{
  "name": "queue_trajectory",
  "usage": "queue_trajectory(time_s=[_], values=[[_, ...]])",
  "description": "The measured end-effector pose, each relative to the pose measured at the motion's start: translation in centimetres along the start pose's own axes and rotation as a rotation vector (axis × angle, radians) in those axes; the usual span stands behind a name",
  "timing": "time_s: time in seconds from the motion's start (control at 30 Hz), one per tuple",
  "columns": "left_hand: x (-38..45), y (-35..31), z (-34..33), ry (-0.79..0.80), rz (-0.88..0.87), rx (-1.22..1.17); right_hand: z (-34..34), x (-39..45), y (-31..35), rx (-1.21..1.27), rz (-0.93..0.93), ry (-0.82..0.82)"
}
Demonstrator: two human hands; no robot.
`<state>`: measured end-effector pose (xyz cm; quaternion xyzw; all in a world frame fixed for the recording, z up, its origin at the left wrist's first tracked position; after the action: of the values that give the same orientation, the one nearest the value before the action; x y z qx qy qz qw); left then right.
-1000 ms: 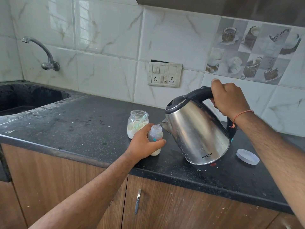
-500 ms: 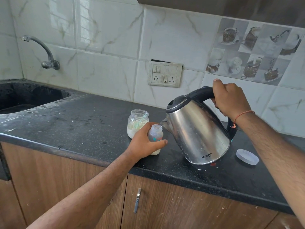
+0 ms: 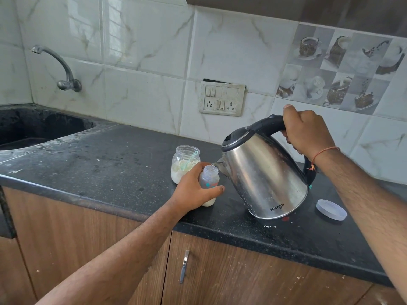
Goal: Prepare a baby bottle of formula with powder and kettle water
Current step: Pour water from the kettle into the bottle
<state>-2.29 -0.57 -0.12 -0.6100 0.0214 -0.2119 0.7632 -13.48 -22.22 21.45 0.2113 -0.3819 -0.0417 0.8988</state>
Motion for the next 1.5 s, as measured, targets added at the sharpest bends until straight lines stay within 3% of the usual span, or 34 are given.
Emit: queue_trajectory(time_s=[1.5], values=[[-0.08, -0.17, 0.04, -0.001, 0.005, -0.004, 0.01, -0.04, 0.11, -0.02, 0.004, -0.006]])
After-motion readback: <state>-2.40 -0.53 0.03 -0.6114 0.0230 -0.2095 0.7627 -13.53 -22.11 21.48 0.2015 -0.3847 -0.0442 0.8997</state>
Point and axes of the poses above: each hand's wrist, its own x-axis towards the middle knuckle, its own z-axis out of the back of the hand, y = z × x, the point moved 4 cm from there along x, towards the middle knuckle, and after that the axes turned 10 degrees about z, right-handed, at the moved point
